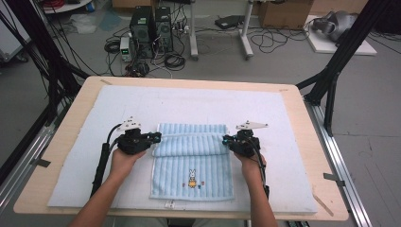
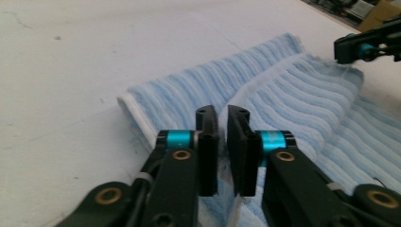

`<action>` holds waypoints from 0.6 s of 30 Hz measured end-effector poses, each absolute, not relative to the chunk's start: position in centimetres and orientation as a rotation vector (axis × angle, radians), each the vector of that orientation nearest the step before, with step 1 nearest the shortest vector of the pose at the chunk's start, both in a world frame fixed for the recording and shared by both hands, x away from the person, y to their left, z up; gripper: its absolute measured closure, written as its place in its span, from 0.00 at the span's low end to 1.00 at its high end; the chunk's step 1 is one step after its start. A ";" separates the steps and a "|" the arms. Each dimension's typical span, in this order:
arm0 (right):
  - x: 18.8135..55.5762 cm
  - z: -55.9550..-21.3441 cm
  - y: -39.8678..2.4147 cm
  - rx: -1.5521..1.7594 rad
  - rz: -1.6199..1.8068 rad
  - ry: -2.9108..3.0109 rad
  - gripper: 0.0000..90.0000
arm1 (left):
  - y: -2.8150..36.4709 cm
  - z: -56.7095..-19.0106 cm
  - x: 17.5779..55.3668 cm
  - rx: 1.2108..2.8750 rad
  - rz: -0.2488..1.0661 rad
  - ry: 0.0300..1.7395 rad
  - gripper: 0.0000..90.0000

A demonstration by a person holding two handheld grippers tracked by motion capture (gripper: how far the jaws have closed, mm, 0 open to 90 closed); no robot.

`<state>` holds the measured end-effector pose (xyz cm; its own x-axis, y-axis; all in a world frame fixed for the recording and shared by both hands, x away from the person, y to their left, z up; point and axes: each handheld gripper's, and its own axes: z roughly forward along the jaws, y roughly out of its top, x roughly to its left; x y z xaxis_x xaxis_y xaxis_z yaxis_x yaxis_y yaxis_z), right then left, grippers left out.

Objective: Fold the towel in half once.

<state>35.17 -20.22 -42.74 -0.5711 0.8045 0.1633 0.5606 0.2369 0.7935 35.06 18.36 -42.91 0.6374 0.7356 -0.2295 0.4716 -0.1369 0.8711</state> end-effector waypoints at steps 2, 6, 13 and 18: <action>35.5 -42.7 -19.9 1.292 1.256 2.218 0.63 | 18.4 -42.9 35.1 1.775 0.314 0.976 0.81; 36.6 -42.9 -18.8 1.273 1.185 2.212 0.56 | 18.0 -43.2 35.5 1.773 0.335 0.959 0.80; 38.0 -43.9 -18.0 1.297 1.039 2.266 0.76 | 17.5 -44.6 36.4 1.846 0.272 1.033 0.86; 37.3 -43.2 -18.4 1.253 1.047 2.270 0.96 | 17.4 -44.2 36.0 1.842 0.257 1.013 0.97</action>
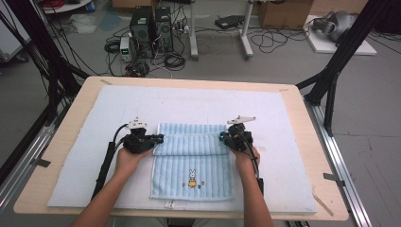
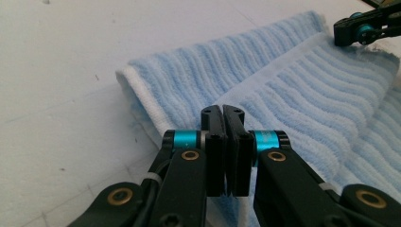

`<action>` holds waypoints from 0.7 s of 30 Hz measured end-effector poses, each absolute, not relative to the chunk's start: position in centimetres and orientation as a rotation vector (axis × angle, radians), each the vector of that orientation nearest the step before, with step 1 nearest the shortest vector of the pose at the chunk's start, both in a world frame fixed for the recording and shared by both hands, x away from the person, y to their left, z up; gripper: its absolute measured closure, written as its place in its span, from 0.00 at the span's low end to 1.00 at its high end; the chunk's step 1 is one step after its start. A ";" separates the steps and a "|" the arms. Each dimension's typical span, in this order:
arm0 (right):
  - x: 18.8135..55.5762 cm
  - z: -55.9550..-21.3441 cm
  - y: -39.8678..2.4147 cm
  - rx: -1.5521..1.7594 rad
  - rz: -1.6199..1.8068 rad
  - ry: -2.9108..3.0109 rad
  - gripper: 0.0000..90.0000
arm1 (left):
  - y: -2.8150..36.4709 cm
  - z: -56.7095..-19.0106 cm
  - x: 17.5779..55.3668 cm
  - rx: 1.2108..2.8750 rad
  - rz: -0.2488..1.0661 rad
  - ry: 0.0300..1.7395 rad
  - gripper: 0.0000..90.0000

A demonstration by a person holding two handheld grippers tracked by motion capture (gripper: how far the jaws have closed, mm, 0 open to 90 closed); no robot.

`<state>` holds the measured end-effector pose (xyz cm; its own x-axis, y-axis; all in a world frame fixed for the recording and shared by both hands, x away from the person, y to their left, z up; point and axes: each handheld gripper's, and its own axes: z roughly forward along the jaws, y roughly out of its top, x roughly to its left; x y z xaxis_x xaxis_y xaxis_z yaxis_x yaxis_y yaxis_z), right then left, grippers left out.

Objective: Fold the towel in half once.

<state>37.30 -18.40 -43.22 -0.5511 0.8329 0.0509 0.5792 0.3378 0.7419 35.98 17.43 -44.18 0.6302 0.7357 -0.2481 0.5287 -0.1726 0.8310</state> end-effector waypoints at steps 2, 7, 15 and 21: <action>36.9 -43.0 -18.4 1.229 1.061 2.264 0.97 | 17.6 -43.8 35.8 1.826 0.258 1.003 0.97; 35.6 -42.2 -18.6 1.188 1.144 2.241 0.97 | 18.1 -43.0 35.1 1.786 0.231 0.979 0.97; 33.3 -41.3 -19.9 1.155 1.254 2.221 0.97 | 18.5 -41.9 32.9 1.747 0.219 0.924 0.97; 31.4 -41.3 -20.7 1.140 1.290 2.227 0.97 | 18.9 -42.2 31.0 1.737 0.182 0.913 0.97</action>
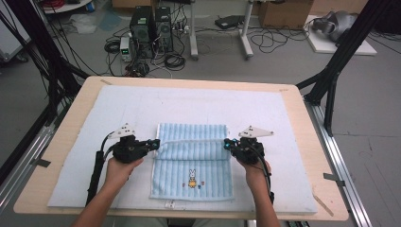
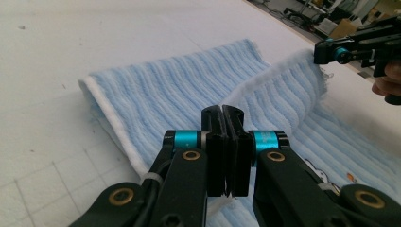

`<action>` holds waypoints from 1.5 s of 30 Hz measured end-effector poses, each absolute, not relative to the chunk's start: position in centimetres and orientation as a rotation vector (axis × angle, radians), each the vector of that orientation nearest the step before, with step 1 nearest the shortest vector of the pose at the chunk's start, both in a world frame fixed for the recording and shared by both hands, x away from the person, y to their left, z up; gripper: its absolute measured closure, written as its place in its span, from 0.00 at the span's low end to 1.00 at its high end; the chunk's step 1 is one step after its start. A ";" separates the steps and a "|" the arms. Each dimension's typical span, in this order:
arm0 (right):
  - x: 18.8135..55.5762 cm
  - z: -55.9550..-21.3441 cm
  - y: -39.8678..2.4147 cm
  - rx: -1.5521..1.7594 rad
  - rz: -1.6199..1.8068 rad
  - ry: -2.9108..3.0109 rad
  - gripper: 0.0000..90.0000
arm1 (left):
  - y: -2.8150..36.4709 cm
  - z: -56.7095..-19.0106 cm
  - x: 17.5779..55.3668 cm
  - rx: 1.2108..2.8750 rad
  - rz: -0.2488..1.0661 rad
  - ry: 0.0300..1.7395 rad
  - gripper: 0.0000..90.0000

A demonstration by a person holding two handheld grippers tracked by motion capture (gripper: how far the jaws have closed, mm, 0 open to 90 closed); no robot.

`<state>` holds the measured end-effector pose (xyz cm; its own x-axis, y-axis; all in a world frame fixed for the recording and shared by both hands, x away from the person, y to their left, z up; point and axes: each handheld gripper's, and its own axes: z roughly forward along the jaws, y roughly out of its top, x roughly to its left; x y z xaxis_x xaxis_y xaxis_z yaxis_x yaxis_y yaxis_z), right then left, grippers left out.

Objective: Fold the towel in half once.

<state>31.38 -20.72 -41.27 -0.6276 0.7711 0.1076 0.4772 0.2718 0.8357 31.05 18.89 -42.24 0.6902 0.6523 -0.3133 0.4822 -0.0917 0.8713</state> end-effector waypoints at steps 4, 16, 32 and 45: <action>29.9 -41.6 -20.9 1.134 1.282 2.236 0.97 | 19.0 -42.5 29.9 1.742 0.167 0.905 0.97; 25.2 -42.2 -21.9 1.139 1.287 2.230 0.98 | 18.8 -43.2 25.2 1.749 0.153 0.896 0.98; 26.0 -42.0 -20.3 1.285 1.392 2.098 0.31 | 18.8 -43.9 22.7 1.789 0.173 0.906 0.98; 25.4 -43.4 -20.9 1.310 1.244 2.155 0.53 | 19.2 -44.3 22.7 1.764 0.203 0.959 0.79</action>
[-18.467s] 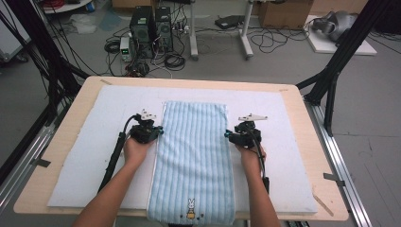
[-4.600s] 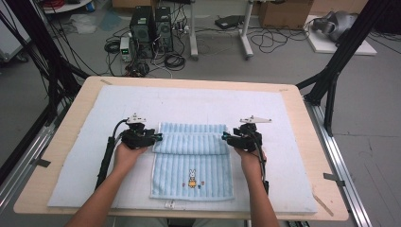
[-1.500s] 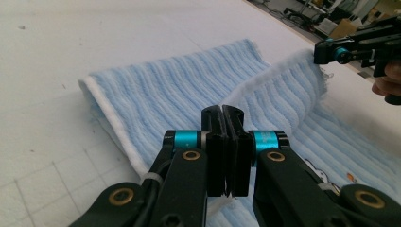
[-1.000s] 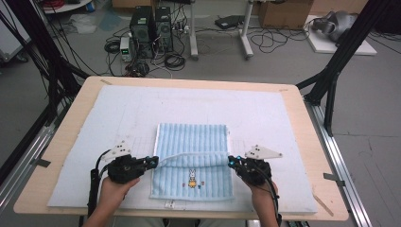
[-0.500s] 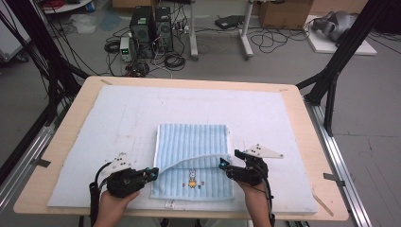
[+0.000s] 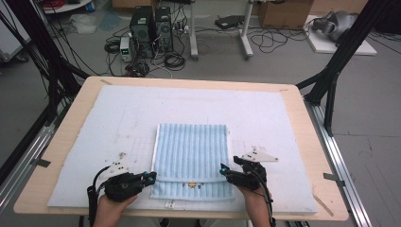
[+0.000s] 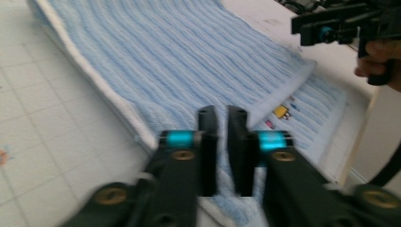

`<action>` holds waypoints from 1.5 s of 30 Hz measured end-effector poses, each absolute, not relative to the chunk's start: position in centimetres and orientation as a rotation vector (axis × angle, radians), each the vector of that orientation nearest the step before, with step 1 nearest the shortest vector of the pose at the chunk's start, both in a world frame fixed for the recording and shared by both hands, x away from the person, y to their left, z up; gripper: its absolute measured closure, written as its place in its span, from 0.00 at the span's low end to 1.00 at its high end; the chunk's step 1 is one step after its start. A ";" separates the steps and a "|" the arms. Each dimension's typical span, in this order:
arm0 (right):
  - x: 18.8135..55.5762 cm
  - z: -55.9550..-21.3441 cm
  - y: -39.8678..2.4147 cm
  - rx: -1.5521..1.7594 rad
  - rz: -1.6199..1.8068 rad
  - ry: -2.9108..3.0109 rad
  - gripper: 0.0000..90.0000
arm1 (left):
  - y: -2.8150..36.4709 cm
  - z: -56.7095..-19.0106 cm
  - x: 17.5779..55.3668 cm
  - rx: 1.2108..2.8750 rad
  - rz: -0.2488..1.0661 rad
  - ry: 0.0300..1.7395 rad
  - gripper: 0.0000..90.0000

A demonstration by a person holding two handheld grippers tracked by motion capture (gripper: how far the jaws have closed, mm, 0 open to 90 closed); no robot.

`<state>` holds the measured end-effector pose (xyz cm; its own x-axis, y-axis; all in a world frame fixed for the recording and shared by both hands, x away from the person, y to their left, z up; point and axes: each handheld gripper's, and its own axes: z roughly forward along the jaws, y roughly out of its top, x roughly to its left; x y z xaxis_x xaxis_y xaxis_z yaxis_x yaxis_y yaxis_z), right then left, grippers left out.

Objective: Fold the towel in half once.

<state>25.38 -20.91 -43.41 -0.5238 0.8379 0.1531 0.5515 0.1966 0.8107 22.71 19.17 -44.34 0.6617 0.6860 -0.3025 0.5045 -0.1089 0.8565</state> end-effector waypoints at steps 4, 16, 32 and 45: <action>24.7 -43.7 -21.1 1.298 1.218 2.218 0.61 | 19.4 -44.4 23.3 1.771 0.263 1.037 0.61; 24.3 -44.4 -19.5 1.153 1.066 2.367 0.83 | 17.8 -45.2 24.9 1.910 0.315 1.111 0.70; 23.9 -43.8 -20.1 1.137 1.137 2.322 0.93 | 18.6 -44.5 23.9 1.814 0.269 1.035 0.98; 22.2 -42.2 -20.6 1.102 1.210 2.287 0.95 | 19.2 -43.8 22.3 1.753 0.170 0.987 0.99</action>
<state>22.20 -20.61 -42.19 -0.6471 0.7596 0.0653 0.4811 0.3405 0.8078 22.25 19.17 -43.78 0.6474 0.6844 -0.3355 0.5321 -0.0907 0.8418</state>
